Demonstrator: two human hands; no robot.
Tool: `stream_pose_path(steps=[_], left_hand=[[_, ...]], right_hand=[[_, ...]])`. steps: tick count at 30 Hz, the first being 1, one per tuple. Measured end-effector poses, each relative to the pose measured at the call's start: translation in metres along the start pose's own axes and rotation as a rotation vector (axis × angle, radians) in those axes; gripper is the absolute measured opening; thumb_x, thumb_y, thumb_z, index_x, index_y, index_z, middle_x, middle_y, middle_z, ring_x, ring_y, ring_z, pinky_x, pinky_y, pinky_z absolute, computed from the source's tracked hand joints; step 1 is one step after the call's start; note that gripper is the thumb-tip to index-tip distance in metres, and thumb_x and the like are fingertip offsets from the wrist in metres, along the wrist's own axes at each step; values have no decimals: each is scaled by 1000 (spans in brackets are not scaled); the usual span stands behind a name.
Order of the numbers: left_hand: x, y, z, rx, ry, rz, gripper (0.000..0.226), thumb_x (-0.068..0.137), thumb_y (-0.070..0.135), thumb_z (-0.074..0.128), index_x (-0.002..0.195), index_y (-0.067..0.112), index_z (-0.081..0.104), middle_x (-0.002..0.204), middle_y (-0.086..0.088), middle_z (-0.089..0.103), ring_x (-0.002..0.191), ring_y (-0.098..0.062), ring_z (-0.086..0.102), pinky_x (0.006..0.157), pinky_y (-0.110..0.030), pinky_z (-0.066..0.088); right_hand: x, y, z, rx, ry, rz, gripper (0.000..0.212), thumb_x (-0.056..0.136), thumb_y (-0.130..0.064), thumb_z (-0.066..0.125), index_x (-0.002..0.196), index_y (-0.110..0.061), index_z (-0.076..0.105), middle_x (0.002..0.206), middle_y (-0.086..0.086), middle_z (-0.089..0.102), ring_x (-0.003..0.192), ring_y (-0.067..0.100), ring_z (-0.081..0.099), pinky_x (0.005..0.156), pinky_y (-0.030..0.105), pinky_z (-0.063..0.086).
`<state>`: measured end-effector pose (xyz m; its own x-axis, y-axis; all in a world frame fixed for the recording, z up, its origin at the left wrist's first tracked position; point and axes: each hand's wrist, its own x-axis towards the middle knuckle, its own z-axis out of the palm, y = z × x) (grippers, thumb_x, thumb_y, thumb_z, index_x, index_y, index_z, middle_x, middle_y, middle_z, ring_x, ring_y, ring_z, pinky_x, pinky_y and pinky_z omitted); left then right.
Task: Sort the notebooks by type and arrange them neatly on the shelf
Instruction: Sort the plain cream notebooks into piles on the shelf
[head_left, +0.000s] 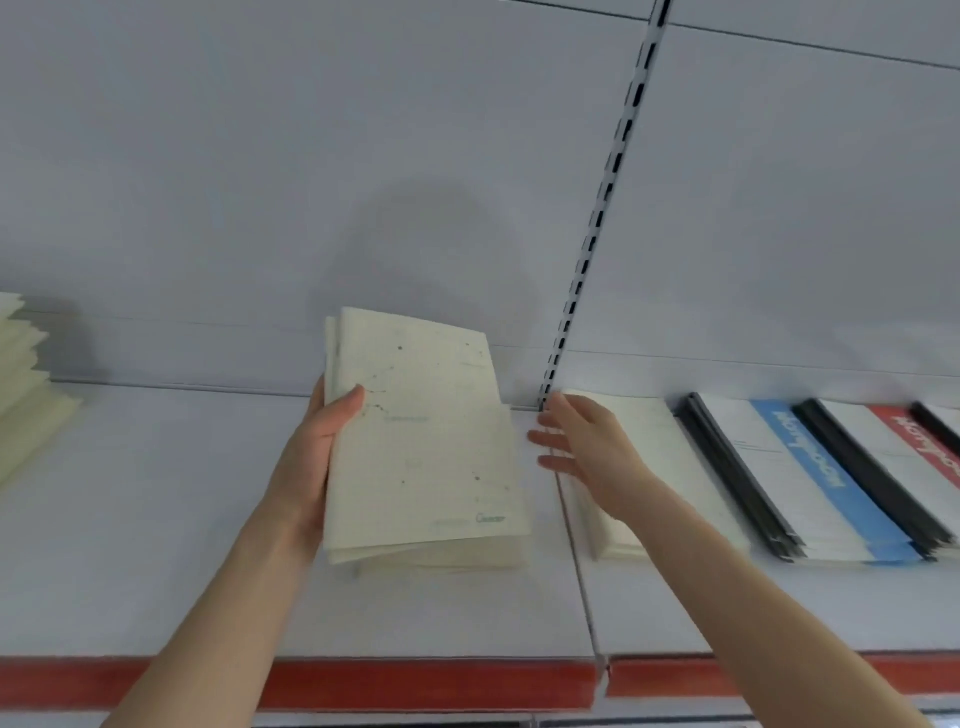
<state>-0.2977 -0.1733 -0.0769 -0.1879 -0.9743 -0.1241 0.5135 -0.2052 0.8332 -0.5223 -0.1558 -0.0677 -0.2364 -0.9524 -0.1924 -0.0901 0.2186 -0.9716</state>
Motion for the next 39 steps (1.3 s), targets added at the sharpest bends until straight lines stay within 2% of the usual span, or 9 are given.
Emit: stream_pose_path(steps=[3,7,11,14,19,22,29,34,39], left_hand=[[9,-25,42,-41,-40,-68,55,79,23,53,133,19,45,123,-17,60,103,-35,62,70,-46,57],[21,-59,102,-64,-50,-65,34,89,11,49,123,18,50,109,-14,64,91,-30,64,71,-40,55],[35,-94,142,231,37,80,28,86,1,57,110,15,56,97,-8,66,80,-20,63,66,-30,54],[46,-122,155,439,62,170,27,83,1,61,101,20,56,97,-4,65,85,-19,63,73,-31,52],[66,-165,151,898,29,180,51,87,19,61,132,6,41,128,-9,54,115,-24,53,96,-34,42],[76,-175,146,1194,-3,107,54,93,28,49,137,2,32,136,-14,42,125,-28,41,103,-36,34],[55,-155,150,1487,-18,377,47,97,26,41,139,4,38,144,-13,37,135,-26,32,107,-35,32],[8,-105,122,1758,19,633,45,82,35,38,96,8,71,101,-12,70,98,-31,66,77,-43,54],[-49,-52,56,2040,162,516,50,80,43,37,97,13,73,98,-9,72,95,-26,68,75,-44,55]], right_hand=[[-8,-9,-23,53,-106,41,22,94,-29,52,109,-14,57,96,11,63,79,16,61,69,28,50],[-5,-7,-69,74,112,7,31,89,-9,58,119,-7,54,103,7,66,88,22,63,71,30,52],[0,2,-113,-113,273,-65,29,88,-5,57,117,-9,55,98,4,65,79,16,61,62,22,49],[5,14,-132,-272,313,-86,22,88,-3,54,108,-7,59,107,18,64,91,29,62,74,35,52],[19,47,-150,-404,295,-27,26,87,-1,49,112,-5,56,94,9,62,83,25,57,67,30,46],[27,61,-157,-534,252,14,10,87,-1,46,93,0,54,81,7,56,77,28,51,56,25,36],[45,37,-156,-932,71,-200,45,96,-18,46,139,-9,37,147,5,36,134,20,32,104,23,25],[61,-10,-112,-1086,-70,-420,49,97,-28,45,142,-12,34,152,3,28,140,17,22,111,24,15],[49,-45,-20,-1093,-177,-607,53,96,-32,45,143,-11,31,151,4,29,140,18,23,111,28,18]])
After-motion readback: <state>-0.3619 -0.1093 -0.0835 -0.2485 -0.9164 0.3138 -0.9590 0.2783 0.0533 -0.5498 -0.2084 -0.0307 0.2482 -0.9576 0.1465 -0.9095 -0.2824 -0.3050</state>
